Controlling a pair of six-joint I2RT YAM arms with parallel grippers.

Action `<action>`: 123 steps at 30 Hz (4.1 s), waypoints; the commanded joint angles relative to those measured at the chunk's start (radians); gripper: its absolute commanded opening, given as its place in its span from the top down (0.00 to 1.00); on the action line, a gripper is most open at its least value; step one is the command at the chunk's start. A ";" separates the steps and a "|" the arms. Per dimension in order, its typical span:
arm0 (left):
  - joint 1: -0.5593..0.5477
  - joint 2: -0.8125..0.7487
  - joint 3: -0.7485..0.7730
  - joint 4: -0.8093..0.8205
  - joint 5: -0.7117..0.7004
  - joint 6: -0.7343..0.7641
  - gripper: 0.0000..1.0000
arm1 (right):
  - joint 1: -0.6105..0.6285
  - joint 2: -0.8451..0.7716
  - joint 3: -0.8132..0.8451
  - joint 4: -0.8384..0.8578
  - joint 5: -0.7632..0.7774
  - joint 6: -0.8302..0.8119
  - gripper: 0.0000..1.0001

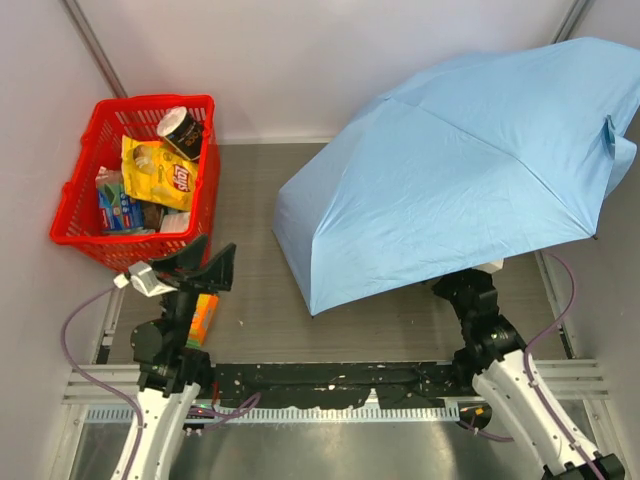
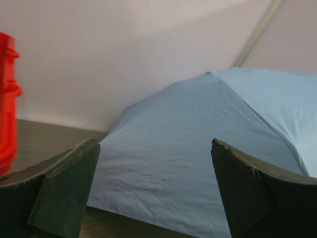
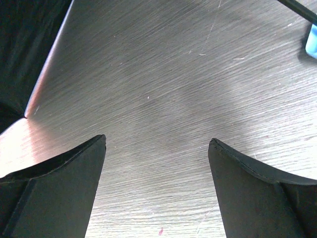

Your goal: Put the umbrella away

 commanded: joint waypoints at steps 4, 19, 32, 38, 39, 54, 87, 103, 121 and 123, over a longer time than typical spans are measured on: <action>-0.005 0.016 0.302 -0.544 -0.544 -0.178 0.00 | -0.004 0.340 0.229 0.116 0.086 -0.124 0.11; -0.055 -0.043 0.569 -0.916 -0.249 -0.134 0.00 | -0.213 0.973 0.665 0.452 0.005 -0.663 0.13; -0.055 -0.025 0.596 -0.902 -0.139 -0.088 0.00 | -0.081 1.051 0.764 0.360 -0.163 -0.722 0.69; -0.058 0.032 0.662 -0.917 -0.256 -0.019 0.00 | -0.076 1.030 0.914 0.093 -0.309 -0.418 0.99; -0.061 0.035 0.672 -0.914 -0.265 -0.008 0.00 | -0.076 1.013 0.919 0.070 -0.342 -0.363 0.99; -0.104 0.517 0.470 -0.370 0.409 -0.278 0.19 | -0.025 0.755 0.660 0.553 -0.819 -0.005 0.99; -0.590 1.235 0.567 0.276 0.365 -0.453 0.22 | 0.111 0.641 0.517 0.993 -0.814 0.246 0.99; -0.663 1.239 0.600 0.185 0.188 -0.376 1.00 | 0.169 0.635 0.644 0.438 -0.513 0.193 0.61; -0.783 1.169 0.548 0.077 -0.080 -0.267 1.00 | 0.074 0.859 0.945 0.522 -0.281 0.392 0.26; -0.788 1.172 0.547 0.077 -0.077 -0.269 1.00 | 0.057 0.874 0.974 0.526 -0.262 0.394 0.26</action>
